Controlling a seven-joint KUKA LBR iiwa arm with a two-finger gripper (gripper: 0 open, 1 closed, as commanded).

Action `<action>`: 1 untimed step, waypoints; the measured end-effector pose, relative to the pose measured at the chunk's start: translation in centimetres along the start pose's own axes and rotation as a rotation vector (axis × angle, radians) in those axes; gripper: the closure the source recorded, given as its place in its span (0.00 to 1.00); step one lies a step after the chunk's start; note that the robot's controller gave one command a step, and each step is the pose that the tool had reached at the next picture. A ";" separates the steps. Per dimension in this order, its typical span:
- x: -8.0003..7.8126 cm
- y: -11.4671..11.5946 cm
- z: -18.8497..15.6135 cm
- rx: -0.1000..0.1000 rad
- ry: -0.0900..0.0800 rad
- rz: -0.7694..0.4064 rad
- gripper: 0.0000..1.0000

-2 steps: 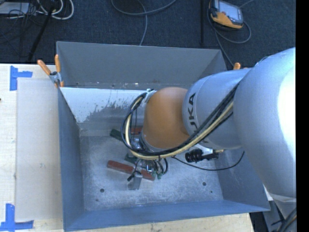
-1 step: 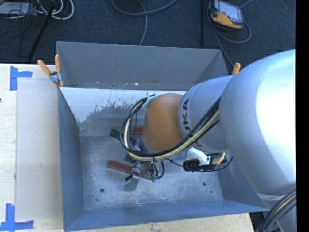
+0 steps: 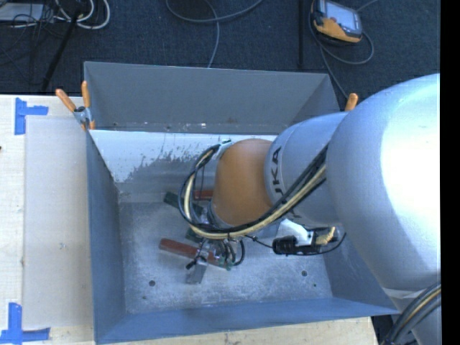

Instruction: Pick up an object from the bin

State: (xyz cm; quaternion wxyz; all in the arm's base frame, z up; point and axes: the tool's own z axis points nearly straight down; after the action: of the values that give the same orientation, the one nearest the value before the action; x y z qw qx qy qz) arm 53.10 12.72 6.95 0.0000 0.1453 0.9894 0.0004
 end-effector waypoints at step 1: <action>-0.3 0.0 -0.3 -0.003 -0.007 0.004 1.00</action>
Offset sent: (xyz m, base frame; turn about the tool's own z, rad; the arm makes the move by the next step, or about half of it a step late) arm 0.0000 0.0000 0.0000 0.0000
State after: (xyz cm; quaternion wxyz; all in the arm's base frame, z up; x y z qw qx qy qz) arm 53.38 12.67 7.26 0.0035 0.1471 0.9891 0.0013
